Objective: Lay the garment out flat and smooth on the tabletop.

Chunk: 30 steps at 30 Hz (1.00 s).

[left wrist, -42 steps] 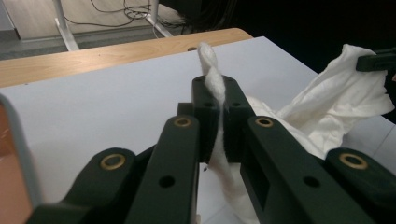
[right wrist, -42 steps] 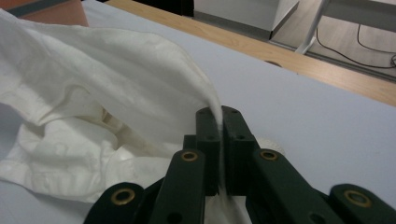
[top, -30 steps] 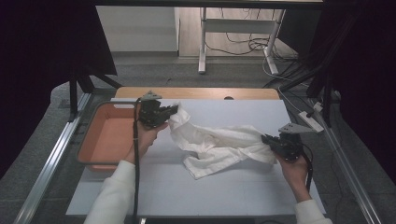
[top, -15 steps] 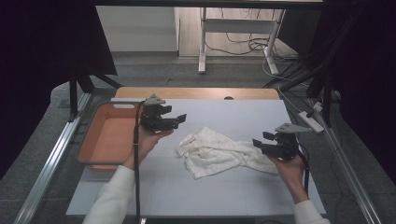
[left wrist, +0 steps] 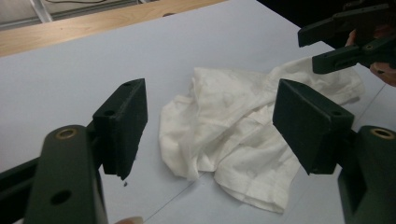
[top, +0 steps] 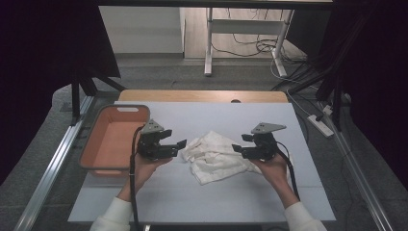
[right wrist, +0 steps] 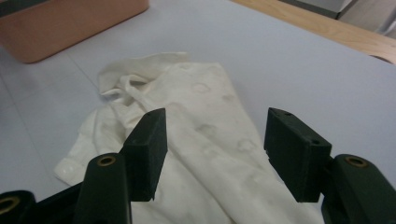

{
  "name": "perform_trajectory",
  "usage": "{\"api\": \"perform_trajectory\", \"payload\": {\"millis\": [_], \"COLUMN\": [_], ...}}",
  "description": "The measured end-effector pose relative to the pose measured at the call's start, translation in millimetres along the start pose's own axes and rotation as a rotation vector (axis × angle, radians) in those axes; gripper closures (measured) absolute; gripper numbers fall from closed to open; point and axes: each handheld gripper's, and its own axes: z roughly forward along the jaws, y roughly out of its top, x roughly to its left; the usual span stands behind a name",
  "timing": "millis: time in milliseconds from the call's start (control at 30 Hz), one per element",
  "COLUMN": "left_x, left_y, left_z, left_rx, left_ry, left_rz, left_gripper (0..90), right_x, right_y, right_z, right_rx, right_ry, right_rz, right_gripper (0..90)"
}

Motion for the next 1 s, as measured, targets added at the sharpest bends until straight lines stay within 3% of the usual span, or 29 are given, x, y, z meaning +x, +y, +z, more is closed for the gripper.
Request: {"api": "perform_trajectory", "payload": {"millis": [100,167,400,733,1000], "left_x": [1.5,3.3,4.7,5.1,5.4], "left_y": [-2.2,-3.5,-6.6,-7.9,-8.6], "left_z": [2.5,1.1,-1.3,-7.1,-4.9], "left_rx": [0.020,0.006,0.003,-0.009,-0.005], "left_ry": [0.005,-0.001,0.000,0.011,-0.004], "left_rz": [0.003,-0.010,-0.024,-0.032,-0.033], "left_gripper": [27.5,27.7,27.9,27.8,27.9], "right_x": [6.2,11.0,36.9,52.9,59.1], "right_y": [3.9,6.2,19.6,27.6,28.2], "right_z": [16.5,26.7,57.9,84.1,104.9], "right_rx": [0.023,0.033,0.076,0.104,0.135], "right_ry": [0.028,0.045,0.084,0.136,0.149], "right_rz": [-0.008,-0.021,-0.122,-0.153,-0.178], "right_gripper": [40.8,41.5,43.0,43.6,46.4]}}
